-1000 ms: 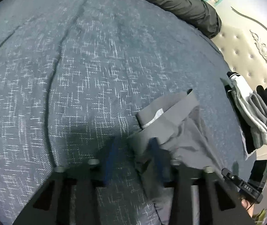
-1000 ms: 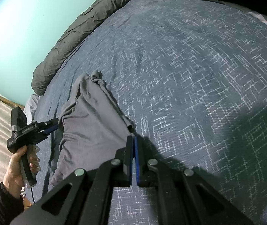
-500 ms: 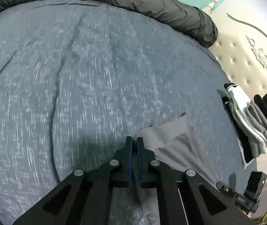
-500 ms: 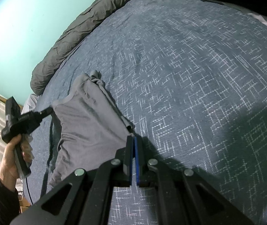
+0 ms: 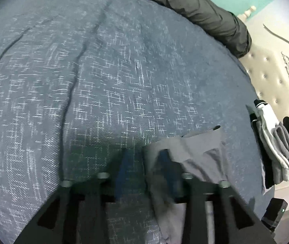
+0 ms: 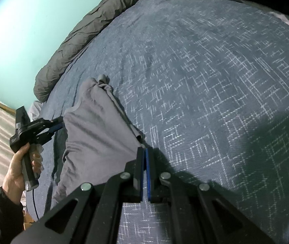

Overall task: Fold clothes
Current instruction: 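Open both grippers and release the folded grey briefs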

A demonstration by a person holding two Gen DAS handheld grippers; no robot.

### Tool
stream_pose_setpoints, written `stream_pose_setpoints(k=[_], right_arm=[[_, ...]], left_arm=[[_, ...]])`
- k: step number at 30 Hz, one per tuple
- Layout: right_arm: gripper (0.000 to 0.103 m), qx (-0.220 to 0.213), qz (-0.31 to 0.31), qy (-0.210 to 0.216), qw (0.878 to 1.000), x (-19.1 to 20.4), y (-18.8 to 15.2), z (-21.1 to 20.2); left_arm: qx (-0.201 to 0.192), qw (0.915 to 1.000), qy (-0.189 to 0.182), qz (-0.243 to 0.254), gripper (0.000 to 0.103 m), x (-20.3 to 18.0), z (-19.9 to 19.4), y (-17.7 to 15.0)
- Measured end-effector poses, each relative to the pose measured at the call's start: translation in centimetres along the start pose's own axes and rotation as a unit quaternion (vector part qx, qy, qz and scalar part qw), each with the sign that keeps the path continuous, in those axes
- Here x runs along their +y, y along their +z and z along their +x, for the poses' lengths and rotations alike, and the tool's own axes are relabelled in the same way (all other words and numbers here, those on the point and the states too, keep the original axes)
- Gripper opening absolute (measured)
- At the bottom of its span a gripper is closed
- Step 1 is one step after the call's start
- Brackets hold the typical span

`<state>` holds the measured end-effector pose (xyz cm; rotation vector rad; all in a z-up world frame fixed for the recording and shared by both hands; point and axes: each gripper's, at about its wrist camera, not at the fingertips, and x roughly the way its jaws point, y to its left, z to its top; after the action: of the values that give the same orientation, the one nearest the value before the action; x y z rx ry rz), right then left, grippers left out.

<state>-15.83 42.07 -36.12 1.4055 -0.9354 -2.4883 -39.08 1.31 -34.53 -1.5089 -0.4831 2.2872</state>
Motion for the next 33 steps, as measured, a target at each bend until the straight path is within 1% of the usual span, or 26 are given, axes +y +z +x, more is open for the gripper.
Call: stream_pose_setpoints(k=[2,5,7,9,13,15,16,17,20,21,24,26,27,30,33], right_arm=[[0.002,0.005,0.005,0.000,1.000,0.0,0.2,0.1],[0.005,0.005,0.009,0.002,1.000,0.0,0.5,-0.1],[0.013,-0.009,0.010,-0.004,1.000,0.2,0.9,-0.9],[0.024,-0.027,0.011,-0.002,1.000,0.4,1.5,-1.9],[0.029,-0.051,-0.014,-0.001,0.999,1.8,2.1,-3.4],[0.029,-0.053,-0.029,0.019,0.998,2.6,2.2,-3.6],[0.029,-0.050,-0.041,0.020,0.998,3.2,2.2,-3.3],[0.030,-0.046,-0.054,0.018,0.997,3.8,2.2,-3.0],[0.037,-0.028,-0.086,0.011,0.996,5.8,3.5,-1.5],[0.038,-0.022,-0.085,0.017,0.996,6.2,4.4,-0.8],[0.038,-0.007,-0.074,0.036,0.997,7.5,7.4,1.3],[0.038,0.003,-0.092,0.036,0.995,9.3,9.4,3.0],[0.038,0.008,-0.110,0.034,0.993,10.4,10.2,3.9],[0.038,0.029,-0.149,0.036,0.988,13.2,12.0,6.5],[0.038,0.044,-0.171,0.011,0.984,14.7,13.0,9.2]], left_arm=[[-0.002,1.0000,-0.001,0.003,0.042,0.2,-0.5,-0.4],[0.002,0.9999,-0.004,0.011,0.043,0.2,-0.9,-1.0],[0.001,0.9998,-0.010,0.014,0.043,0.4,-1.2,-1.6],[-0.002,0.9998,-0.017,0.014,0.043,0.6,-1.6,-1.9],[-0.007,0.9998,-0.007,0.020,0.045,0.7,-2.1,-2.5],[-0.009,0.9997,-0.001,0.023,0.045,0.9,-2.3,-2.7],[-0.009,0.9997,-0.003,0.021,0.045,1.1,-2.4,-2.8],[-0.008,0.9998,-0.005,0.019,0.045,1.3,-2.6,-2.9],[-0.010,0.9997,-0.009,0.020,0.045,1.8,-2.9,-3.1],[-0.010,0.9996,-0.009,0.023,0.045,1.9,-3.0,-3.2],[-0.003,0.9997,0.001,0.026,0.047,2.1,-2.9,-3.5],[0.000,0.9998,-0.007,0.020,0.047,2.4,-2.7,-3.7],[0.002,0.9998,-0.011,0.017,0.047,2.5,-2.7,-3.8],[0.001,0.9998,-0.015,0.014,0.047,2.7,-2.8,-3.8],[-0.003,0.9998,-0.019,0.007,0.048,3.0,-3.4,-3.7]])
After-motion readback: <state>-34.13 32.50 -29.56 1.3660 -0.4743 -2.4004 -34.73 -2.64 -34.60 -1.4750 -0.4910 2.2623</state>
